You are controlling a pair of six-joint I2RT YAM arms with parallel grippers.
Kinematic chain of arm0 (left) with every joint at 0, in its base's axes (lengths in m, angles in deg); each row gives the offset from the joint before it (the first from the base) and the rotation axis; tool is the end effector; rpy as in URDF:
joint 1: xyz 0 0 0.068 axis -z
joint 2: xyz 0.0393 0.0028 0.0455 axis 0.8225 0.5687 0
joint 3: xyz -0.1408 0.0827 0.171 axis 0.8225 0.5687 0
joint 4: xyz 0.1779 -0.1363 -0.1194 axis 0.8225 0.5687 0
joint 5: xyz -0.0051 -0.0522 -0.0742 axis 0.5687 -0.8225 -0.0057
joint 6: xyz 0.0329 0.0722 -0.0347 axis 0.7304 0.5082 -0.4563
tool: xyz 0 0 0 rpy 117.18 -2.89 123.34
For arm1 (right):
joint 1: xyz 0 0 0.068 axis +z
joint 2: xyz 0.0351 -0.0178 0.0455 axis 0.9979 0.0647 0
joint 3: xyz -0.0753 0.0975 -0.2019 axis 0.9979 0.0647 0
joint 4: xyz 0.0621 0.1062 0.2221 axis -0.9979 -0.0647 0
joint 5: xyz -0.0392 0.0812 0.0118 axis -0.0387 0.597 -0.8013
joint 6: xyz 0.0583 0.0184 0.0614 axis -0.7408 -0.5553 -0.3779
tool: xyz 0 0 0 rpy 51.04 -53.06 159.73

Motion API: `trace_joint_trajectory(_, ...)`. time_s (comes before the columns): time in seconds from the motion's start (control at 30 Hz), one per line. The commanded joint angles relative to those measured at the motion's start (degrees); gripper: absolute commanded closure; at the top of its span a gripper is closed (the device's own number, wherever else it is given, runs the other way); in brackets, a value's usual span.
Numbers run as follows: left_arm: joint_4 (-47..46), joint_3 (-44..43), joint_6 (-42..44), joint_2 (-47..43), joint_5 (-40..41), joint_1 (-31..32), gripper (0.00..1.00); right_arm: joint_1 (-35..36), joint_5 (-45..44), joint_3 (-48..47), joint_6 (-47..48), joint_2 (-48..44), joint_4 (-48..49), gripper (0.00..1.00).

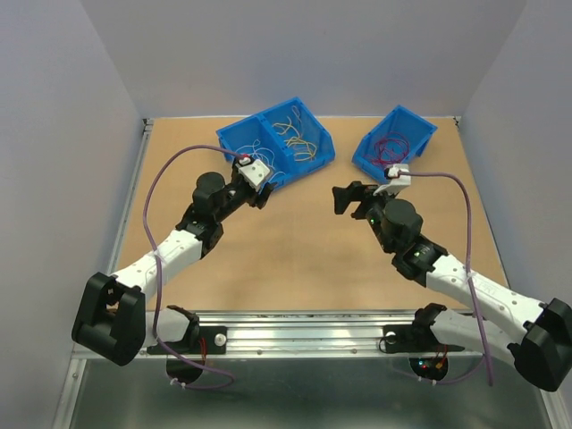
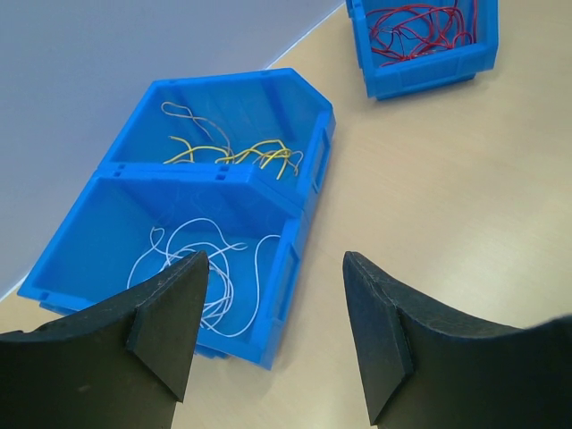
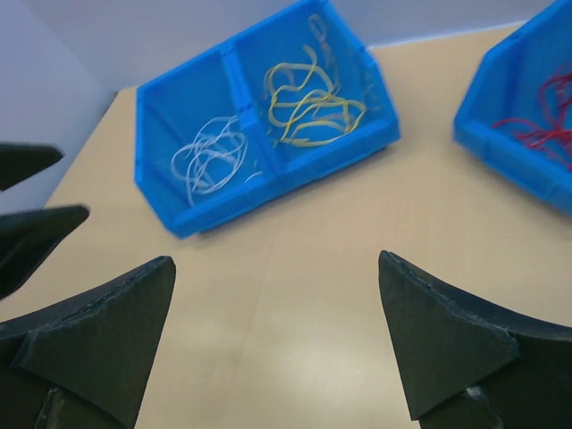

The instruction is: Untangle the cables

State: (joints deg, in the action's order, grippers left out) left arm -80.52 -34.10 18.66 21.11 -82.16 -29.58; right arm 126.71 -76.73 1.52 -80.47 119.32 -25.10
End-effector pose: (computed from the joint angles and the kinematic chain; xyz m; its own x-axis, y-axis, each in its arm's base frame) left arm 0.2810 -0.1636 0.2661 0.3064 0.2369 -0.9220 0.6396 0.6661 0.3837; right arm 0.2347 0.1559 0.2685 -0.1197 0.3040 -0.9451 -0.2234 0.9193 0.3240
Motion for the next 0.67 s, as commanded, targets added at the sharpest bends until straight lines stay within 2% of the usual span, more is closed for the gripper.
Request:
trace_joint_trajectory(0.0, -3.4, 0.1, -0.8, -1.0, -0.3, -0.4, 0.28, 0.8, 4.2, -0.3, -4.9, 1.3, -1.8, 0.0)
trace_joint_trajectory(0.1, -3.4, 0.1, -0.8, -1.0, 0.0, -0.4, 0.28, 0.9, 1.8, -0.8, -6.4, 1.8, -2.9, 0.0)
trace_joint_trajectory(0.63, -3.5, 0.4, -0.6, -1.2, -0.4, -0.4, 0.28, 0.9, -0.1, 2.4, -7.8, -2.6, -0.5, 0.0)
